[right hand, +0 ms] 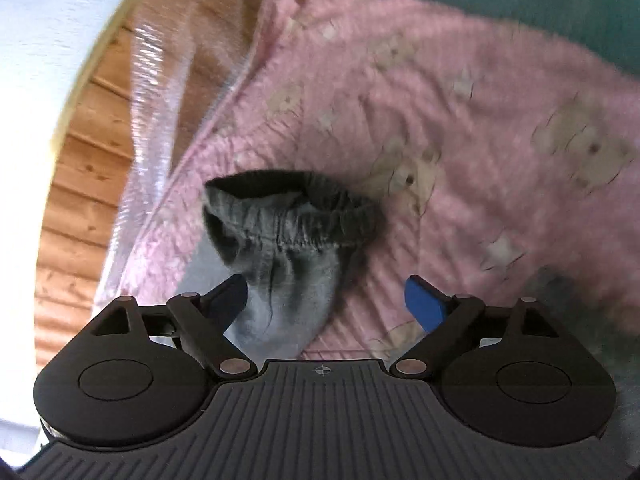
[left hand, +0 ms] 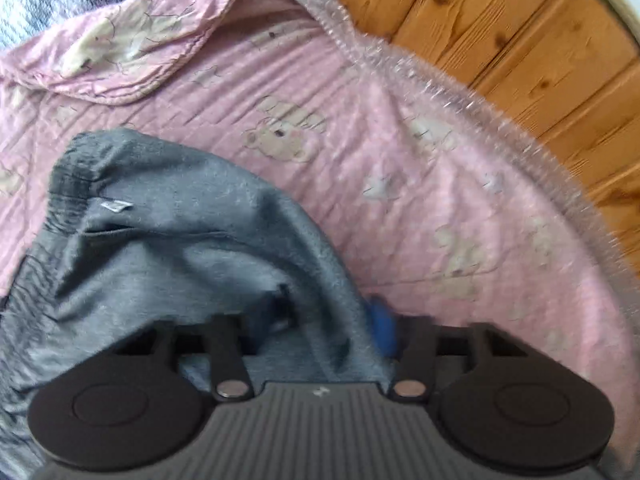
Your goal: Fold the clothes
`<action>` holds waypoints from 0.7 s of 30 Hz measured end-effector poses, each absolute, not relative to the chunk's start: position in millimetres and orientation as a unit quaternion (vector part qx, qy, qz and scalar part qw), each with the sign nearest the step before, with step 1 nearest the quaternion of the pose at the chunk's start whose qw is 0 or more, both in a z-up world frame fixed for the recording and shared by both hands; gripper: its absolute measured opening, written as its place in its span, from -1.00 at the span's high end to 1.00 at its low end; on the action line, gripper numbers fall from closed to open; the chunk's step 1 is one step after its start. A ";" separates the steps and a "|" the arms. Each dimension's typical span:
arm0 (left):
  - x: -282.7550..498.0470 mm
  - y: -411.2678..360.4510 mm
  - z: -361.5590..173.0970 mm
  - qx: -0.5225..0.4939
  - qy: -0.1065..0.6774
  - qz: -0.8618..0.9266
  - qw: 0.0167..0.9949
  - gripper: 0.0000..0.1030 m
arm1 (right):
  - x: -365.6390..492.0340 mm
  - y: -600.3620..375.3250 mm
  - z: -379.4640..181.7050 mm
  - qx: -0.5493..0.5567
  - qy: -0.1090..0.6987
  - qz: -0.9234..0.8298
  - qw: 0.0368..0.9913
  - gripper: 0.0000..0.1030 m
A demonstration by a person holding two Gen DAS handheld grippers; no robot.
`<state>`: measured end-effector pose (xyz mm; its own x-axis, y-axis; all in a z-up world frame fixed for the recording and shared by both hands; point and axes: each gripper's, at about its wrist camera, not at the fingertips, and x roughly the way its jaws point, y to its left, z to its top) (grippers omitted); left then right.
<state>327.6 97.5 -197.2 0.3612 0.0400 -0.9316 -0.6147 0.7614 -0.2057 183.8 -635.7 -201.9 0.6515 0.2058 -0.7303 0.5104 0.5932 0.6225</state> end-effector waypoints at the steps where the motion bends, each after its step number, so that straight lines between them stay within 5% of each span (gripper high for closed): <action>1: 321.3 97.6 -196.0 -0.273 0.521 0.211 0.781 0.80 | 191.1 -632.6 -206.9 0.439 0.408 -0.101 0.794 -0.71; 2: 312.4 98.4 -192.3 -0.277 0.512 0.209 0.786 0.83 | 199.2 -629.9 -211.3 0.436 0.408 -0.101 0.796 -0.56; 4: 292.8 99.6 -182.8 -0.283 0.496 0.205 0.795 0.85 | 212.3 -625.7 -215.7 0.431 0.404 -0.081 0.803 0.16; 5: 279.4 99.4 -175.3 -0.286 0.487 0.201 0.800 0.86 | 217.0 -623.9 -215.0 0.427 0.402 -0.067 0.807 0.90; 10: 192.1 78.3 -144.3 -0.291 0.478 0.146 0.816 0.85 | 191.0 -631.3 -171.1 0.395 0.347 -0.065 0.848 0.99; 11: 177.3 74.0 -145.9 -0.286 0.482 0.142 0.816 0.77 | 180.7 -634.5 -168.6 0.389 0.347 -0.076 0.850 0.99; 14: 143.9 77.0 -163.6 -0.289 0.483 0.171 0.809 0.01 | 152.4 -644.3 -164.9 0.375 0.355 -0.109 0.850 0.99; 19: 146.7 125.1 -160.7 -0.325 0.428 0.227 0.812 -0.11 | 147.7 -646.6 -186.8 0.379 0.389 -0.125 0.830 0.97; 21: 149.6 145.3 -158.3 -0.339 0.404 0.248 0.813 -0.19 | 150.6 -645.3 -184.2 0.382 0.384 -0.126 0.831 0.79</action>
<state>149.6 145.3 -158.3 0.5514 0.1299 -0.8241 -0.6765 0.6477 -0.3505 150.6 -645.3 -184.2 0.6732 0.0829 -0.7348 0.5033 0.6766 0.5375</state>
